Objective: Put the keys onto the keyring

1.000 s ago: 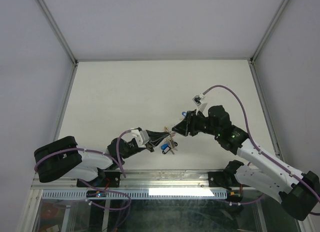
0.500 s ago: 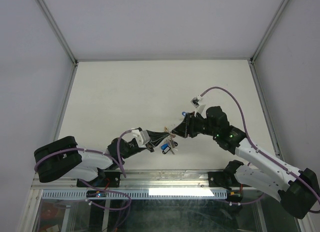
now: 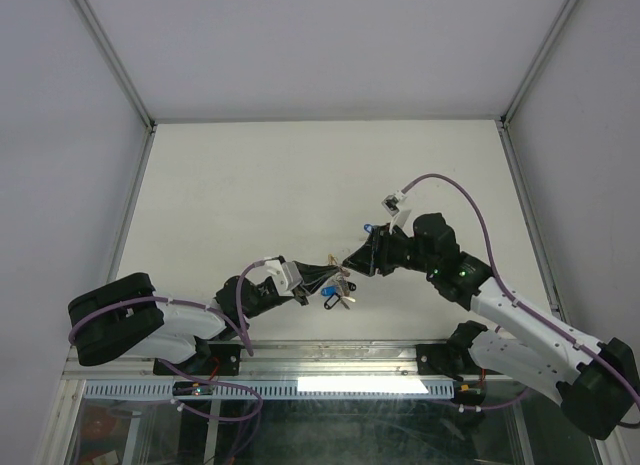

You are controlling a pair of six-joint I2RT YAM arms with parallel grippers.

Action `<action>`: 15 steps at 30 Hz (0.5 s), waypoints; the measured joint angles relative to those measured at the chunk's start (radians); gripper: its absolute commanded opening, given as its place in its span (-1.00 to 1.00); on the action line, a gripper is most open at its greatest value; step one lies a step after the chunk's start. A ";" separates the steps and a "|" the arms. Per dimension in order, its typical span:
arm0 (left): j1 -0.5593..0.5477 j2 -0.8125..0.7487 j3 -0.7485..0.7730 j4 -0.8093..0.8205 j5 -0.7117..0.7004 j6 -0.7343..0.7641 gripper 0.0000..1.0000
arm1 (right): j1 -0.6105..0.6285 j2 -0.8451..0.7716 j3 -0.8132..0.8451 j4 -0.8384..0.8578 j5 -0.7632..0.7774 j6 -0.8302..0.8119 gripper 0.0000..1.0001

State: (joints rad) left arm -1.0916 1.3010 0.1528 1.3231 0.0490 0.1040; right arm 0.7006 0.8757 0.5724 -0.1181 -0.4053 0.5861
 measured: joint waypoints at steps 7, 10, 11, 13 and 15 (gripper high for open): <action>0.000 0.000 0.000 0.000 0.000 0.008 -1.00 | 0.000 -0.005 -0.009 0.012 -0.005 0.007 -0.02; 0.000 0.000 0.000 0.000 0.000 0.011 -1.00 | 0.000 -0.005 -0.017 0.013 -0.011 0.013 -0.02; 0.000 0.000 0.000 -0.001 -0.001 0.011 -1.00 | 0.000 -0.005 -0.018 0.013 -0.015 0.014 -0.02; 0.000 -0.002 0.000 -0.003 -0.003 0.011 -1.00 | 0.000 -0.004 -0.018 0.014 -0.023 0.016 -0.02; 0.000 -0.006 0.000 -0.009 -0.007 0.012 -1.00 | 0.000 -0.003 -0.018 0.016 -0.030 0.018 -0.02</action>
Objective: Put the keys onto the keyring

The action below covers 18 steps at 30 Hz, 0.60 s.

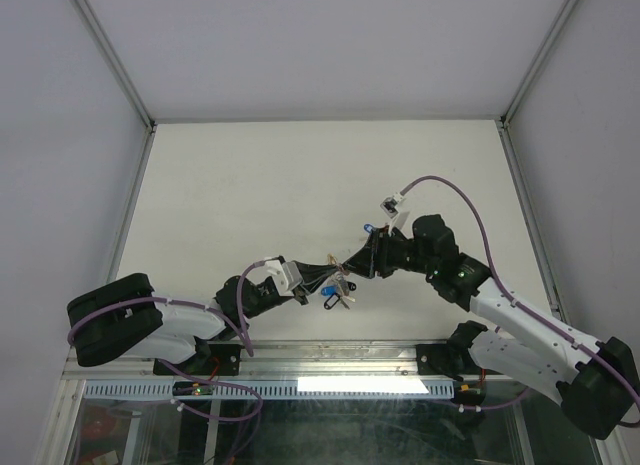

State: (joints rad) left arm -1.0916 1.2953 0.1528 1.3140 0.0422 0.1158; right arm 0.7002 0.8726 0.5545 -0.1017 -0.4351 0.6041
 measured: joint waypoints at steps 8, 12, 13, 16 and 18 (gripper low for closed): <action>0.000 -0.005 0.000 -0.011 -0.011 0.000 -1.00 | 0.000 0.015 -0.006 0.011 -0.016 0.002 -0.02; 0.000 -0.006 0.000 -0.011 -0.011 0.000 -1.00 | 0.000 0.023 -0.010 0.014 -0.019 0.003 -0.02; 0.000 -0.006 0.000 -0.011 -0.011 0.000 -1.00 | 0.000 0.024 -0.011 0.014 -0.018 0.004 -0.02; 0.000 -0.006 0.000 -0.011 -0.011 0.000 -1.00 | 0.000 0.027 -0.011 0.015 -0.018 0.004 -0.02; 0.000 -0.006 0.000 -0.011 -0.010 0.000 -1.00 | 0.000 0.030 -0.011 0.014 -0.018 0.004 -0.02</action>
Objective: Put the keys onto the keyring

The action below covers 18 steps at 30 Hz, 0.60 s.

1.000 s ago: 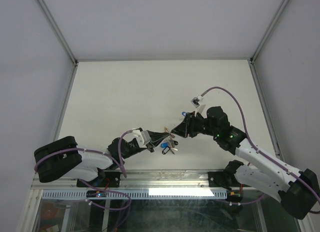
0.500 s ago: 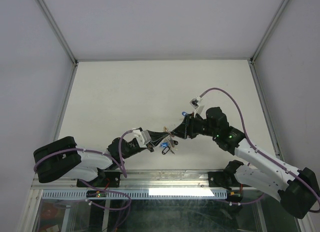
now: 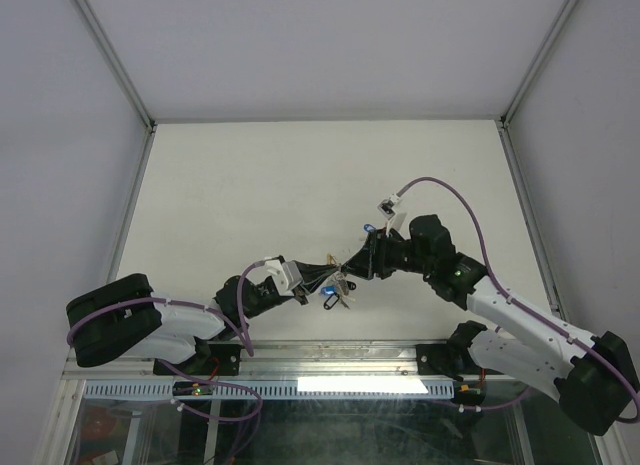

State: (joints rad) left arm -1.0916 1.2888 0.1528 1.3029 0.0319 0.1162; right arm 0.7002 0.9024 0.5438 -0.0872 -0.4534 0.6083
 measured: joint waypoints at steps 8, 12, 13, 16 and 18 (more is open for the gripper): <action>0.000 0.000 0.000 -0.002 0.000 0.000 -1.00 | 0.000 0.024 0.000 0.000 0.001 -0.001 -0.02; 0.000 0.000 0.000 -0.002 0.000 0.000 -1.00 | 0.001 0.027 0.000 -0.003 0.004 -0.003 -0.03; 0.000 0.000 0.000 -0.002 0.000 0.000 -1.00 | 0.001 0.027 0.000 -0.004 0.004 -0.004 -0.02; 0.000 0.000 0.000 -0.002 0.000 0.000 -1.00 | 0.001 0.027 0.000 -0.008 0.007 -0.005 -0.03; 0.000 0.000 0.000 -0.002 0.000 0.000 -1.00 | 0.002 0.027 0.000 -0.011 0.008 -0.006 -0.03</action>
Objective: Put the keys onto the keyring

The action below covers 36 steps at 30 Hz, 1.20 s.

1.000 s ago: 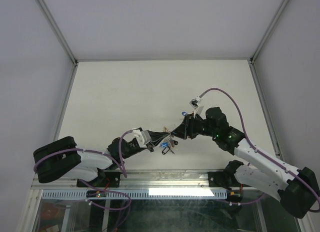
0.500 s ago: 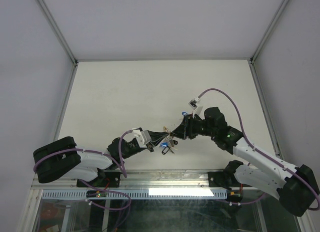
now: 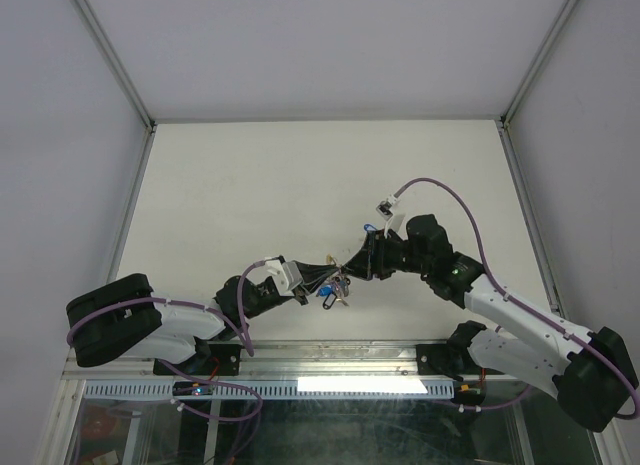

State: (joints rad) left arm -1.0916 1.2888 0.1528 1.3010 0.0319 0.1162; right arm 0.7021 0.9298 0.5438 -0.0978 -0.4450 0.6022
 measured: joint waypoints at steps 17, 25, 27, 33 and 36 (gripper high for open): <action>0.002 -0.023 0.000 0.001 0.035 -0.005 -1.00 | 0.000 -0.229 0.017 0.031 0.010 -0.434 -0.29; 0.062 -0.027 0.000 0.019 0.178 -0.060 -1.00 | 0.000 -0.225 0.058 -0.024 -0.170 -0.798 -0.41; 0.075 -0.027 0.000 0.033 0.210 -0.074 -1.00 | 0.001 -0.169 0.126 -0.100 -0.240 -0.888 -0.44; 0.099 -0.027 0.000 0.055 0.295 -0.101 -1.00 | 0.003 -0.083 0.240 -0.253 -0.380 -1.044 -0.50; 0.106 -0.027 0.000 0.063 0.329 -0.109 -1.00 | 0.005 -0.069 0.240 -0.291 -0.407 -1.074 -0.44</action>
State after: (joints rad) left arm -0.9859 1.2621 0.1528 1.3640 0.3607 0.0067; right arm 0.7074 0.8612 0.7841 -0.3889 -0.8516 -0.4721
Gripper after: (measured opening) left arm 0.006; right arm 0.249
